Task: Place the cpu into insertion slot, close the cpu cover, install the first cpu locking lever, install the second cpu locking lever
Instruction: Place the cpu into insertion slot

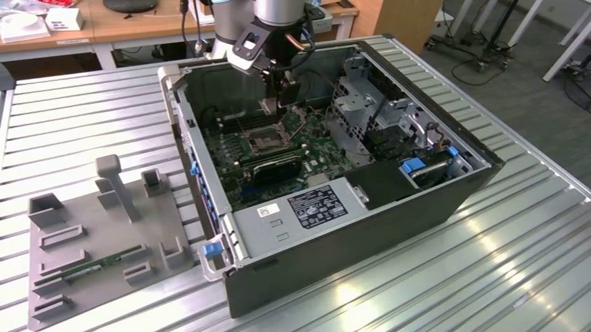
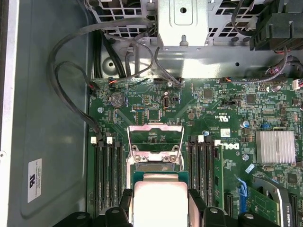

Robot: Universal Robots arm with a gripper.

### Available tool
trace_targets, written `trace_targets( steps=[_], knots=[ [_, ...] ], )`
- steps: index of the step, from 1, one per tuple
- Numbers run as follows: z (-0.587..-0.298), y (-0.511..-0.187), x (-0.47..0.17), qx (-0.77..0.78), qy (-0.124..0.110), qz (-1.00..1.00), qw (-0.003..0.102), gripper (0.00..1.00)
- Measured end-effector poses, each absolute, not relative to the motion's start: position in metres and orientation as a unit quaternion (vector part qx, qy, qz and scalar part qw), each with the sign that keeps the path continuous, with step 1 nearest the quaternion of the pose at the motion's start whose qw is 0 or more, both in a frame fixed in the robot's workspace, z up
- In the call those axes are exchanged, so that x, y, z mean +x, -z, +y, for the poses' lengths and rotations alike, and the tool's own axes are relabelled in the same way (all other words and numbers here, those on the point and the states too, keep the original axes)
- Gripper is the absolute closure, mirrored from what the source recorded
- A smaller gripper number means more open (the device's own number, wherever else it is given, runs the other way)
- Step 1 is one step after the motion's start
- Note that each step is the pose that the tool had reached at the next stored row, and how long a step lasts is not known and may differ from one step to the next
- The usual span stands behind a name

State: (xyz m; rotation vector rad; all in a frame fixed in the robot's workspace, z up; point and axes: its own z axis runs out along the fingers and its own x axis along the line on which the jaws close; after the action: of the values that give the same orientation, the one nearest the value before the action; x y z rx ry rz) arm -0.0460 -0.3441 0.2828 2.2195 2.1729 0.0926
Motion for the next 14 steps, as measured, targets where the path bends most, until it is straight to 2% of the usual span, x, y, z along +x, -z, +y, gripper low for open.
trace_targets(
  steps=[14],
  knots=[
    [-0.3440, -0.2800, -0.0459, 0.714, -0.030, 0.699, 0.017, 0.46]
  ],
)
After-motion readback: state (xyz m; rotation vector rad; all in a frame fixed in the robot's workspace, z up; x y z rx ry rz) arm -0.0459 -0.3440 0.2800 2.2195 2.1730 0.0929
